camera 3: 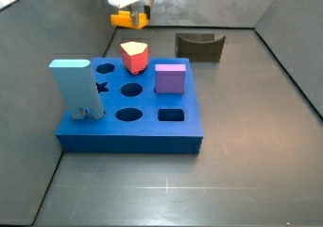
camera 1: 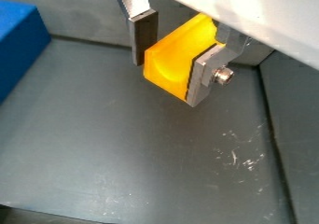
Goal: Pick up the arch object. Move up. Place the arch object on the fixture. Regrasp the arch object. Move to above the board. Insert the arch object.
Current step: Place the arch object on the fixture.
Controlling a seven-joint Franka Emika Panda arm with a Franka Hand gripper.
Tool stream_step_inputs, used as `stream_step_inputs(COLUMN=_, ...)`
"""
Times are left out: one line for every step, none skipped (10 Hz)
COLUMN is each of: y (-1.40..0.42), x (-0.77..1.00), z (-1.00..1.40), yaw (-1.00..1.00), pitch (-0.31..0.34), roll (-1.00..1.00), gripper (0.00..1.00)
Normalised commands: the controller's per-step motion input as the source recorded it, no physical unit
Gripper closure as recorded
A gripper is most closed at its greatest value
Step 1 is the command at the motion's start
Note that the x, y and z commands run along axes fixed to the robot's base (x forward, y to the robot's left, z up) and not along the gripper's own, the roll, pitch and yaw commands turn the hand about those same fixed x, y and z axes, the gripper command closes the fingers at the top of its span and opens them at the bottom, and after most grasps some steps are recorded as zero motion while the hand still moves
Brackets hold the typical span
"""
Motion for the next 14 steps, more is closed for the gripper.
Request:
stream_step_inputs(y=0.0, x=0.0, z=1.0, yaw=0.0, pitch=0.005, roll=0.01, gripper=1.0)
stream_step_inputs(y=0.0, x=-0.01, z=1.0, yaw=-0.01, pitch=0.018, roll=0.03, gripper=1.0)
stream_step_inputs(y=0.0, x=-0.02, z=1.0, yaw=-0.02, pitch=0.03, roll=0.04, gripper=1.0)
stream_step_inputs(y=0.0, x=-0.02, z=1.0, yaw=-0.02, pitch=0.041, roll=0.06, gripper=1.0)
stream_step_inputs(y=0.01, x=-0.03, z=1.0, yaw=-0.02, pitch=0.049, roll=0.08, gripper=1.0)
stream_step_inputs(y=0.01, x=-0.03, z=0.94, yaw=-0.02, pitch=0.055, roll=0.09, gripper=1.0)
stream_step_inputs(y=0.0, x=-0.02, z=0.79, yaw=-0.01, pitch=0.065, roll=0.1, gripper=1.0)
stream_step_inputs(y=0.0, x=-0.02, z=0.6, yaw=0.0, pitch=0.08, roll=0.11, gripper=1.0)
stream_step_inputs(y=0.0, x=-0.01, z=0.46, yaw=0.01, pitch=0.09, roll=0.11, gripper=1.0)
stream_step_inputs(y=0.0, x=0.0, z=0.27, yaw=0.03, pitch=0.1, roll=0.11, gripper=1.0)
stream_step_inputs(y=-0.22, x=1.0, z=0.39, yaw=-1.0, pitch=0.037, roll=-0.05, gripper=1.0)
stream_step_inputs(y=-0.22, x=1.0, z=0.36, yaw=-1.0, pitch=0.039, roll=-0.06, gripper=1.0)
stream_step_inputs(y=-0.19, x=1.0, z=0.32, yaw=-1.0, pitch=0.06, roll=-0.07, gripper=1.0)
stream_step_inputs(y=-0.17, x=1.0, z=0.3, yaw=-1.0, pitch=0.072, roll=-0.08, gripper=1.0)
